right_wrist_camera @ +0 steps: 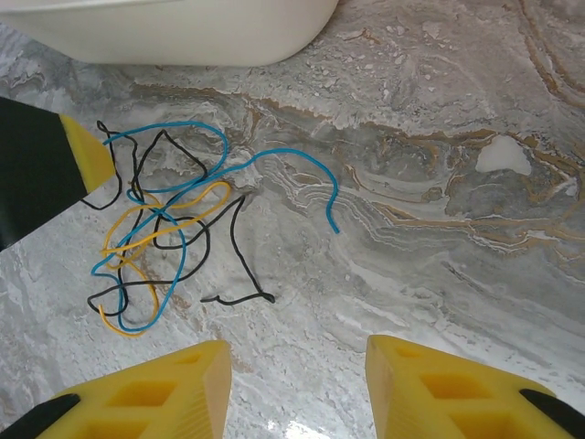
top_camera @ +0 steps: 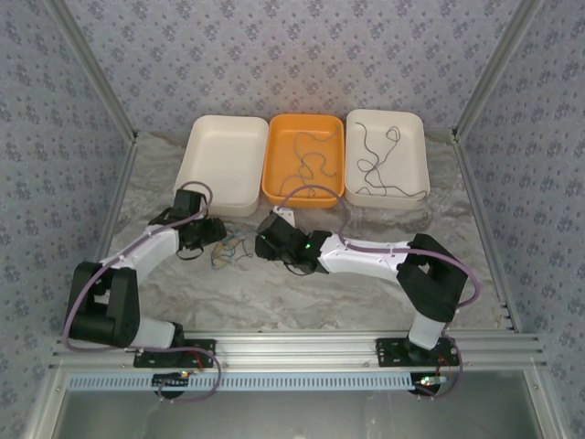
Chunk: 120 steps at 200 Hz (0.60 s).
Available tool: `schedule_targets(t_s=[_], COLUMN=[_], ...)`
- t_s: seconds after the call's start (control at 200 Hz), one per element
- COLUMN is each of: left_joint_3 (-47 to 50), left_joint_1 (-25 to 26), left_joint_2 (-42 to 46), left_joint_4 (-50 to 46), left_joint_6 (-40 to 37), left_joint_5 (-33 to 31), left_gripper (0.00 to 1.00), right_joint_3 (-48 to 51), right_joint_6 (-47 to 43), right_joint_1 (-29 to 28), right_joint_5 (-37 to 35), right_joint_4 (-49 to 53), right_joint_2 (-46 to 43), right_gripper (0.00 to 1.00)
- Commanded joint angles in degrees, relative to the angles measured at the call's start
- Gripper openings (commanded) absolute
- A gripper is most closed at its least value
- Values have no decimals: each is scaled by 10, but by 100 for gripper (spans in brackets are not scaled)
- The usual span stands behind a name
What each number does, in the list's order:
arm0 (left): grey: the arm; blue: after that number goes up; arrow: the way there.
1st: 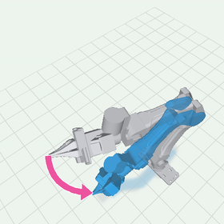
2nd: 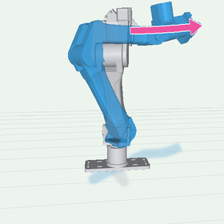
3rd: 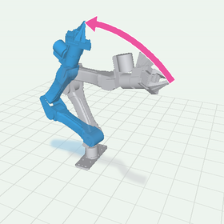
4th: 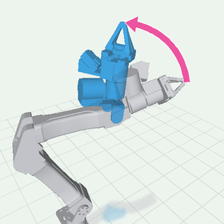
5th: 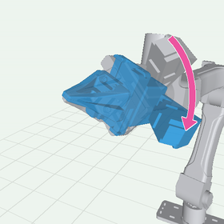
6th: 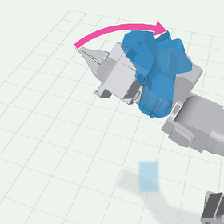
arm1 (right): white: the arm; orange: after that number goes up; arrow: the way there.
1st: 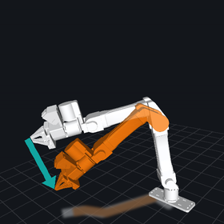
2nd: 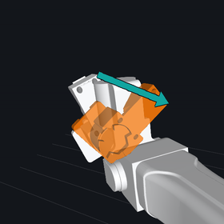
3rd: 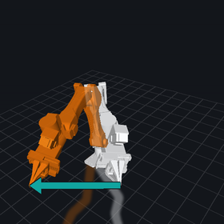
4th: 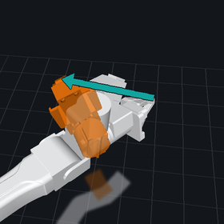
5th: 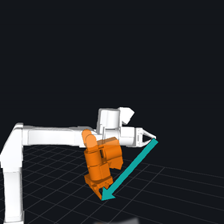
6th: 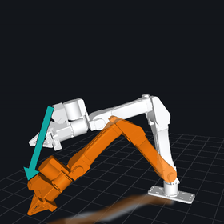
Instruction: Untangle the cables
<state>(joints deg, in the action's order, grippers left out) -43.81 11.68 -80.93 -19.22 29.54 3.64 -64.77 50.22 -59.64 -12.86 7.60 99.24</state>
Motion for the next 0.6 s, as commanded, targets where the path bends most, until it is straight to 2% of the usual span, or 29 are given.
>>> schedule_targets(t_s=[0.0, 0.06, 0.17, 0.255, 0.395, 0.595], left_joint_3=[-25, -26, -26, -15, 16, -27], left_joint_1=[8, 12, 15, 19, 55, 107], left_joint_2=[-26, -36, -50, -31, 79, 152], left_joint_4=[14, 18, 27, 39, 75, 77], left_joint_6=[-12, -11, -11, 2, 52, 106], left_joint_5=[3, -11, -5, 15, 47, 84], left_gripper=[44, 35, 0, 0, 0, 0], right_joint_3=[5, 8, 17, 33, 73, 160], right_joint_6=[13, 14, 16, 20, 23, 35], right_joint_1=[0, 1, 4, 7, 16, 39], right_joint_5=[-9, -10, -8, -8, -1, 37], right_joint_4=[-8, -10, -14, -25, -67, -170], right_joint_2=[-16, -17, -17, -25, -43, -76], right_gripper=[44, 44, 43, 41, 39, 38])
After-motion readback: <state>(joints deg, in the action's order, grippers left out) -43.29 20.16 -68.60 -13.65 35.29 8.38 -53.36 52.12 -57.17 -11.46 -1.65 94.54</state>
